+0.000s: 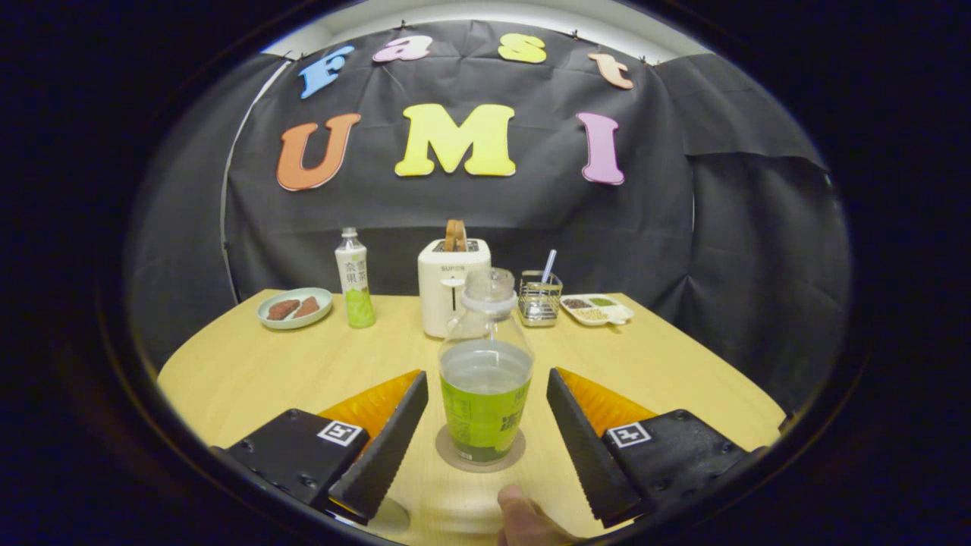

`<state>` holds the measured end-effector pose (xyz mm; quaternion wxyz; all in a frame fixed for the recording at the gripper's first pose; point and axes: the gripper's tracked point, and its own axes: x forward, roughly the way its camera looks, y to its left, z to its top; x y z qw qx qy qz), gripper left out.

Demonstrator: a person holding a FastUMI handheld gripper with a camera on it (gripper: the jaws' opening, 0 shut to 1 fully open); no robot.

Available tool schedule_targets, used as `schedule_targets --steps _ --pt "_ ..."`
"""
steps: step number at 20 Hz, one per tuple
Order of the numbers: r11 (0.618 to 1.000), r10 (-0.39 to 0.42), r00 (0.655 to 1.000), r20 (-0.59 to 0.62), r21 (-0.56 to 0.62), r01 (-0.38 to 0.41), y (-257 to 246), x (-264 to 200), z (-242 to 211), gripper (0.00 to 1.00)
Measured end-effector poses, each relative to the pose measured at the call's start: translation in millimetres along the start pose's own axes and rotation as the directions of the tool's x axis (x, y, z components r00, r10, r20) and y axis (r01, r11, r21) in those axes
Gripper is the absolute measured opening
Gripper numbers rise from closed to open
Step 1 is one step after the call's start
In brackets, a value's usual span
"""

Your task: Take the bottle from table, then pour the juice into the cup, finally place the bottle on the coaster

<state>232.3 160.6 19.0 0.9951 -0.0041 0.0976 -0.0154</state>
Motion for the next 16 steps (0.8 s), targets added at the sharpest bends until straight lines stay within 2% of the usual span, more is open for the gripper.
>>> schedule_targets --steps 5,10,16 --pt "1.0 0.001 0.995 0.103 0.001 -0.001 -10 -62 35 1.0" --pt "0.999 -0.043 0.989 0.144 -0.003 0.044 -41 -129 55 1.0" --pt "0.999 -0.022 0.975 0.221 -0.023 0.028 -62 -227 75 1.0"
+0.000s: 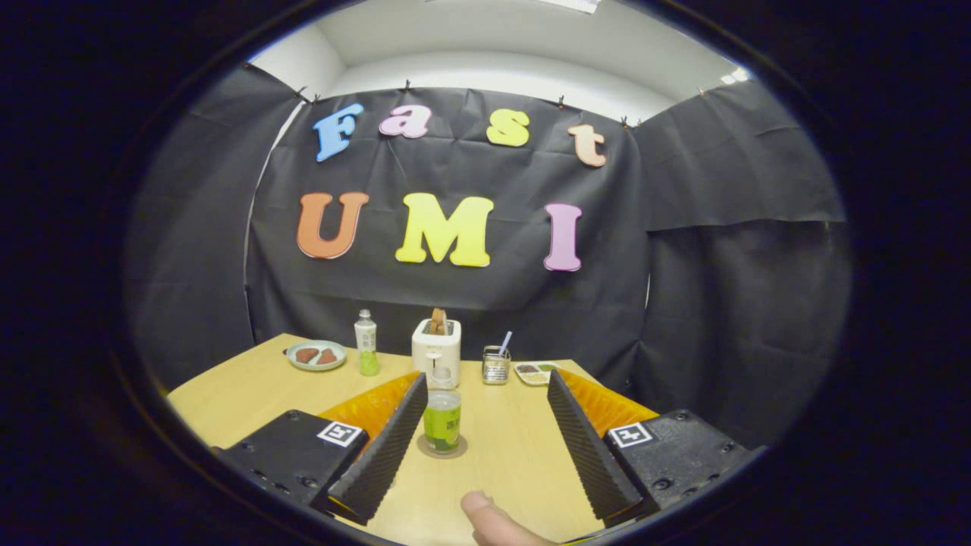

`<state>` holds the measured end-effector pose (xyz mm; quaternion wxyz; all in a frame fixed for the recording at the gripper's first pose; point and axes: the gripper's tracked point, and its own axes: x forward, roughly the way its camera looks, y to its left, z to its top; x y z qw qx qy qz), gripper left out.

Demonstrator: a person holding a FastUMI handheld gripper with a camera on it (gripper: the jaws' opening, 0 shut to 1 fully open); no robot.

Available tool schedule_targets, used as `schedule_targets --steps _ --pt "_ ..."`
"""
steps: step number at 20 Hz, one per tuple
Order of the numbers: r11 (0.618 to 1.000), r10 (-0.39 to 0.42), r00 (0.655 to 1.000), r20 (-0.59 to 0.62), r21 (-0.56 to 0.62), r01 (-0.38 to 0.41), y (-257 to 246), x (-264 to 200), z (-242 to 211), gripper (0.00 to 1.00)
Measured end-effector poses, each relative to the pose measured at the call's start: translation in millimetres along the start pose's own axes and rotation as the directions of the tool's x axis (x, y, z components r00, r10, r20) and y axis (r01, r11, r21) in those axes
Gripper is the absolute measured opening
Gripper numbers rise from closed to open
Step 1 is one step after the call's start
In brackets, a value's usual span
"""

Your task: Take the bottle from table, then pour the juice into the cup, finally place the bottle on the coaster

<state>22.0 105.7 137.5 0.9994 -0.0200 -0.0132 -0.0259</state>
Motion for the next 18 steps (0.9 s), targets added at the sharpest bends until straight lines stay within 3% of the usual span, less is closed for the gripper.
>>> schedule_targets --steps 6,11,13,18 --pt "0.993 0.053 0.995 0.083 0.1 -0.062 -22 -99 26 1.0" --pt "0.993 -0.034 0.987 0.155 0.117 0.015 -70 -163 15 1.0" --pt "0.992 -0.051 0.984 0.169 0.124 0.03 -80 -181 8 1.0" --pt "0.998 -0.008 0.985 0.172 0.06 -0.003 -77 -199 4 1.0"
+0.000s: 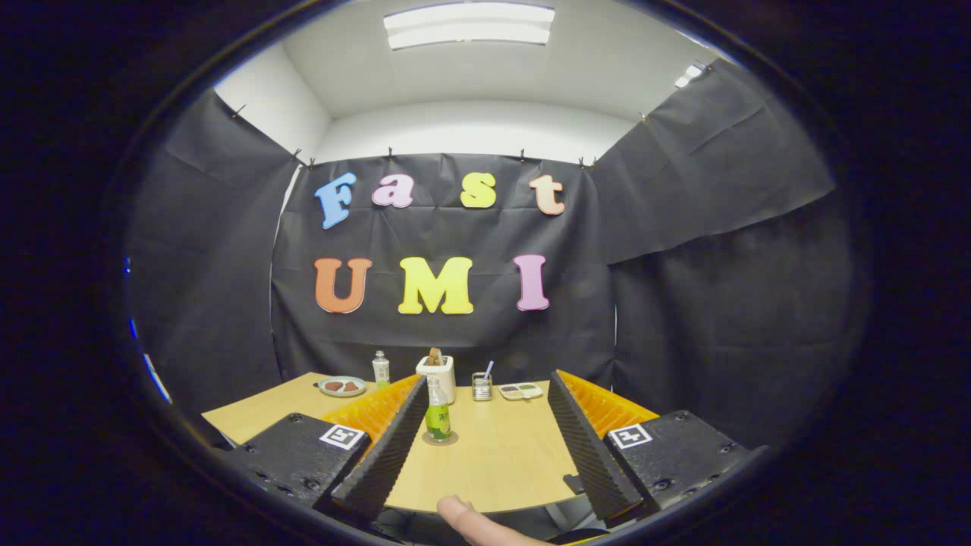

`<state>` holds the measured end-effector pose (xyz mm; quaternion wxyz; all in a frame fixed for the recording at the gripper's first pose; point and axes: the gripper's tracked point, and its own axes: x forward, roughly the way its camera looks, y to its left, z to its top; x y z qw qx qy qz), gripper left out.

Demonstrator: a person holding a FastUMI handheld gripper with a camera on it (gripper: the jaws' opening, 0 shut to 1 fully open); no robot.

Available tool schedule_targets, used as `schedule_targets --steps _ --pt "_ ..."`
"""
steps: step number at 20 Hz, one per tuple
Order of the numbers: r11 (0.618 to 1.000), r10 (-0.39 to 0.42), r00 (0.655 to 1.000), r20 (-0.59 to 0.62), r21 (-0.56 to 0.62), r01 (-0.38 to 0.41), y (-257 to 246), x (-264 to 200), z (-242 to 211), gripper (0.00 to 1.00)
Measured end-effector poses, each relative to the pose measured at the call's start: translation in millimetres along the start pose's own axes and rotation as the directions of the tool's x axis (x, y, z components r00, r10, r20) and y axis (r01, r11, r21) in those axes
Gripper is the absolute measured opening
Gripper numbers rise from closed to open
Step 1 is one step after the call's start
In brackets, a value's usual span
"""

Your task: Take the bottle from table, then pour the juice into the cup, finally place the bottle on the coaster

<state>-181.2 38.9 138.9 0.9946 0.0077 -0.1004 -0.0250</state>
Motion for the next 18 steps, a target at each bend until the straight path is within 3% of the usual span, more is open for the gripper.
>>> schedule_targets --steps 5,18 --pt "0.999 0.04 0.998 -0.053 -0.025 -0.042 7 -4 -16 1.0" --pt "1.0 0.005 0.993 -0.116 -0.006 -0.006 -6 6 -48 1.0"
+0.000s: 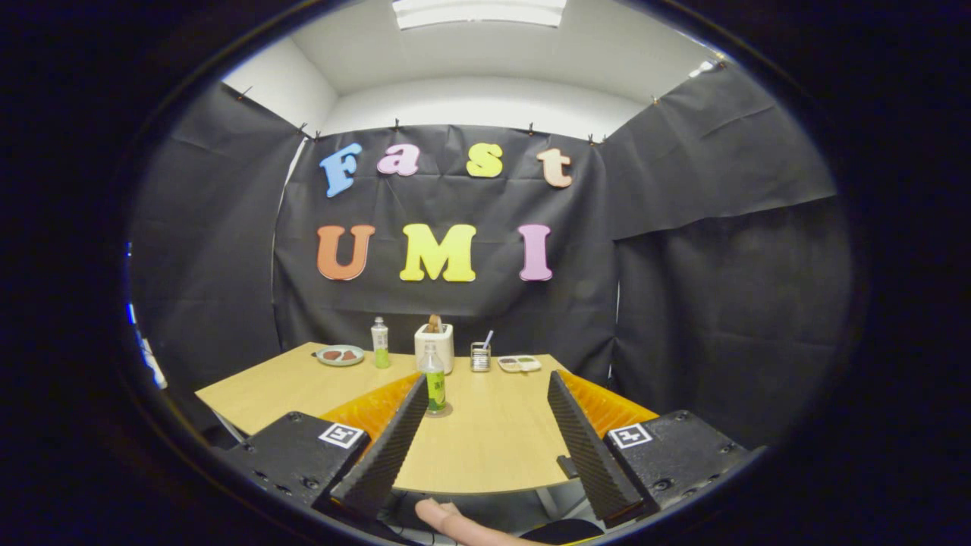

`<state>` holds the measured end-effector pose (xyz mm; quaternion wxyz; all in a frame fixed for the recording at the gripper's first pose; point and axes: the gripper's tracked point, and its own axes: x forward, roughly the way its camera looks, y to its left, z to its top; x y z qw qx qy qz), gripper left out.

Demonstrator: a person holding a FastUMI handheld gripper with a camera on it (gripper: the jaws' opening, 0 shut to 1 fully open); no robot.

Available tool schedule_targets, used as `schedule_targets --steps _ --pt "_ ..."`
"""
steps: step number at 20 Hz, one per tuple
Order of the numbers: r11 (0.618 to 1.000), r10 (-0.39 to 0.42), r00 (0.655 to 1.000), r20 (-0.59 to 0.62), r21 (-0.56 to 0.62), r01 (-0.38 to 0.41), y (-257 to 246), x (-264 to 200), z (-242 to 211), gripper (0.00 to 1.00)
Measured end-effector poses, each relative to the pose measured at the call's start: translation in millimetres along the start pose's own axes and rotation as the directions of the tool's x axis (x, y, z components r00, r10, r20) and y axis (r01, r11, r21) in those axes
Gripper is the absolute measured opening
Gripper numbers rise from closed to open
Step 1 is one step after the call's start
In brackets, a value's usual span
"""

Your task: Take the bottle from table, then pour the juice into the cup, finally place the bottle on the coaster

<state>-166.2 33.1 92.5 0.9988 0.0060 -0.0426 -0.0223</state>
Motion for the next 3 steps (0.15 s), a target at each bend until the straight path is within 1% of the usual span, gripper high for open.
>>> schedule_targets --steps 3 --pt "1.0 -0.008 1.0 -0.017 -0.006 0.008 -1.1 6.6 -11.0 1.0"
